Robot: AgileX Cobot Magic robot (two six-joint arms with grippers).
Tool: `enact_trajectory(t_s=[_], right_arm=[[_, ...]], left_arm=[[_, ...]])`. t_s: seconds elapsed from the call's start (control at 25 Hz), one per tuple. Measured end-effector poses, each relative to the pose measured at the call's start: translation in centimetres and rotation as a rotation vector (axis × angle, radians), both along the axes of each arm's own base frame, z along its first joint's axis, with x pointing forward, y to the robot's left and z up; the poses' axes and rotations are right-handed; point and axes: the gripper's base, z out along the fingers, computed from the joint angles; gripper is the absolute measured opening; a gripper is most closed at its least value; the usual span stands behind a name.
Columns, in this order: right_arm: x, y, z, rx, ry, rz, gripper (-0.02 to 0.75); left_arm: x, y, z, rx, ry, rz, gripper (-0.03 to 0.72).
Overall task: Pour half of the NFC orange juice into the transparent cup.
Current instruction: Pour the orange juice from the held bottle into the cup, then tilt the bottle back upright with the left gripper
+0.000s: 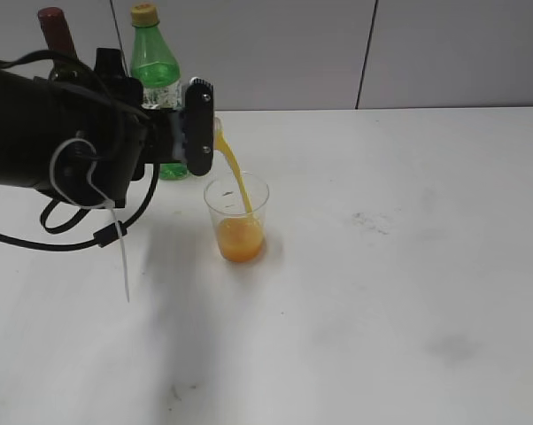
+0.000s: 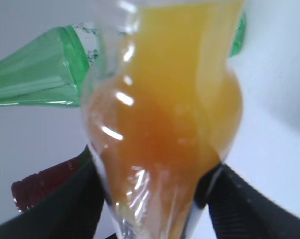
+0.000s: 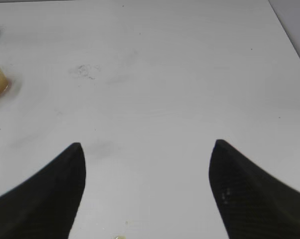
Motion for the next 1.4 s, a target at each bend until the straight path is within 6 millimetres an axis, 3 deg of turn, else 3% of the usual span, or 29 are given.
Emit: enact_trajectory(t_s=[1.0,1.4], right_arm=[[0.0,0.0,0.0,0.0,0.0,0.0,0.589],[0.0,0.0,0.0,0.0,0.0,0.0,0.589]], left_arm=[[0.04,0.15,0.13,0.017,-0.012,0.01,0.473],[-0.19,-0.3,-0.42,-0.153,0.02,0.056,0.473]])
